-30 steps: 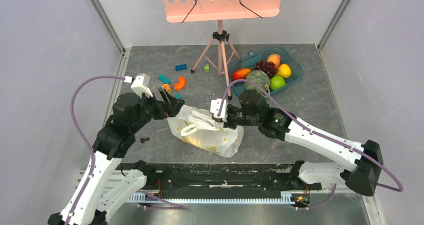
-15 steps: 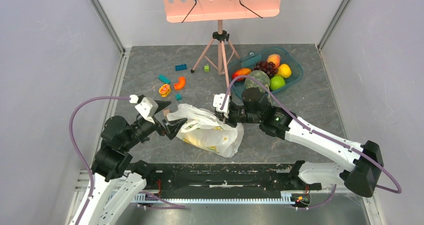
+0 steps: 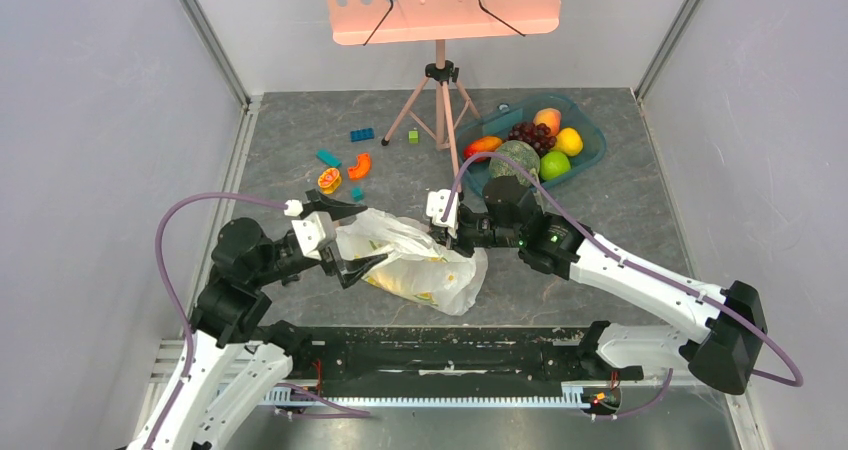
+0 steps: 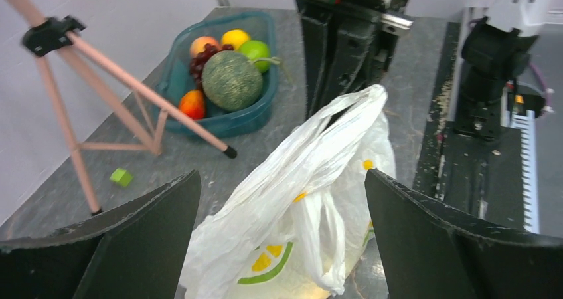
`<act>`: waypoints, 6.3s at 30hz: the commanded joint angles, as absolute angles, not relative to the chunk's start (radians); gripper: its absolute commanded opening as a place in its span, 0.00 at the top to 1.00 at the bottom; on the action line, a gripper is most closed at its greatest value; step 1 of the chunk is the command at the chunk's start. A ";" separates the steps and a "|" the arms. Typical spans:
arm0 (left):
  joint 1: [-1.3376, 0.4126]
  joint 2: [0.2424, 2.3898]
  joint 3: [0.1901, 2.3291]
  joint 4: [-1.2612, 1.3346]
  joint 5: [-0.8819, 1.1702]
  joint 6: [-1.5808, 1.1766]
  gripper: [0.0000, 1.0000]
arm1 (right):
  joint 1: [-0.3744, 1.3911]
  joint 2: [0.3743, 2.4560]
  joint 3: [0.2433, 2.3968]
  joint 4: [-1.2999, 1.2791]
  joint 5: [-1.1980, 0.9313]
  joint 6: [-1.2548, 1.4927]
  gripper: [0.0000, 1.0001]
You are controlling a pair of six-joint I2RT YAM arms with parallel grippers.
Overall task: Take the fake fruits out of the plastic bag
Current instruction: Untie the plastic bag at the center of the board, then adjust the plastic bag at the center of the board.
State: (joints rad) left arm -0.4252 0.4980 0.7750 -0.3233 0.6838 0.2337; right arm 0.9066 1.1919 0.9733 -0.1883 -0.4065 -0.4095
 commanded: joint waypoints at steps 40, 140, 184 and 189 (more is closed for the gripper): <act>-0.925 0.735 0.864 -0.192 0.104 0.444 0.49 | 0.904 1.117 0.906 -0.091 -0.384 -0.338 1.00; -0.677 0.319 0.505 -0.122 -0.362 -0.512 0.98 | 1.025 1.479 0.986 0.012 0.480 0.428 0.74; -0.677 0.175 0.409 -0.408 -0.257 -0.689 0.98 | 1.248 1.188 0.678 0.201 0.476 0.266 0.47; -0.678 0.185 0.416 -0.401 -0.251 -0.689 0.98 | 1.248 1.232 0.719 0.220 0.389 0.243 0.54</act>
